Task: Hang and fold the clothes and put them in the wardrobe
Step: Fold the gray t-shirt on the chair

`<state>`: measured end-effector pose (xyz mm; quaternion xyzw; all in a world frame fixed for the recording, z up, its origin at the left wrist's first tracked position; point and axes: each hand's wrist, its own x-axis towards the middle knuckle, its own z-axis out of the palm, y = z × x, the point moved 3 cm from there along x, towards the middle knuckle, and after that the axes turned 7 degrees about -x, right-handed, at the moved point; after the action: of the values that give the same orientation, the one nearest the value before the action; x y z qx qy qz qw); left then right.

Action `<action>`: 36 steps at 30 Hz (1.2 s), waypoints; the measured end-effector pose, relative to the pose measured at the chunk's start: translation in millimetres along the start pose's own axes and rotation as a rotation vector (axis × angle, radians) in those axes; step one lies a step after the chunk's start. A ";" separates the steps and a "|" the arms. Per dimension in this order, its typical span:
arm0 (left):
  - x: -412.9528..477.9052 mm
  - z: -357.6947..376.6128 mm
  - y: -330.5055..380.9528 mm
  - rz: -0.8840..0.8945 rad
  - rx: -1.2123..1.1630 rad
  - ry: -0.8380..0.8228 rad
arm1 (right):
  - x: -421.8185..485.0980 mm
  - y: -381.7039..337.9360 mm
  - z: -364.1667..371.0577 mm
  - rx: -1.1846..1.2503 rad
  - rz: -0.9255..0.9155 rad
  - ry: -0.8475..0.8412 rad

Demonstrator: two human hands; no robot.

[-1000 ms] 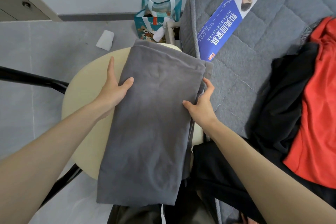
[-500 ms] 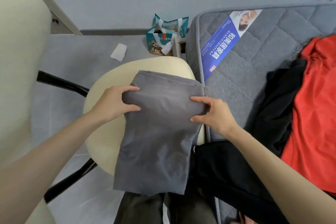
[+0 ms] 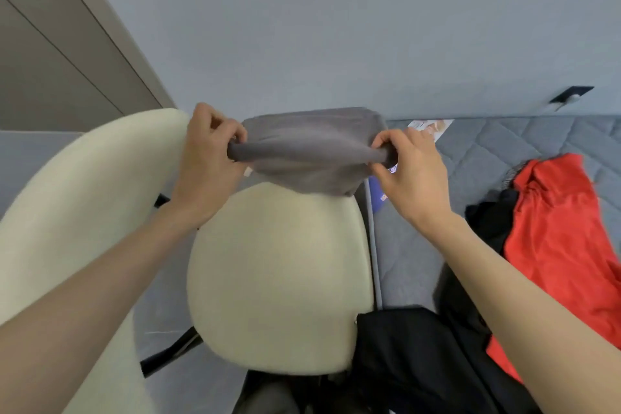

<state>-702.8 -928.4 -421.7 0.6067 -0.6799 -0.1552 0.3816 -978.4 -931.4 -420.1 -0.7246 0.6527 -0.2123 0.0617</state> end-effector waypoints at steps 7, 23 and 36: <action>-45.4 29.2 -17.9 0.081 0.000 -0.344 | -41.3 15.1 22.6 -0.111 -0.214 -0.151; -188.7 89.1 -89.4 -0.799 -0.251 -0.704 | -166.1 66.2 107.7 0.306 0.309 -0.898; -172.9 165.5 -123.7 -1.223 -0.488 -0.231 | -145.9 82.4 190.9 0.534 0.969 -0.471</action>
<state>-737.2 -833.7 -671.6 0.7587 -0.1950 -0.5569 0.2761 -988.5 -836.9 -655.7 -0.3318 0.8015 -0.1503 0.4743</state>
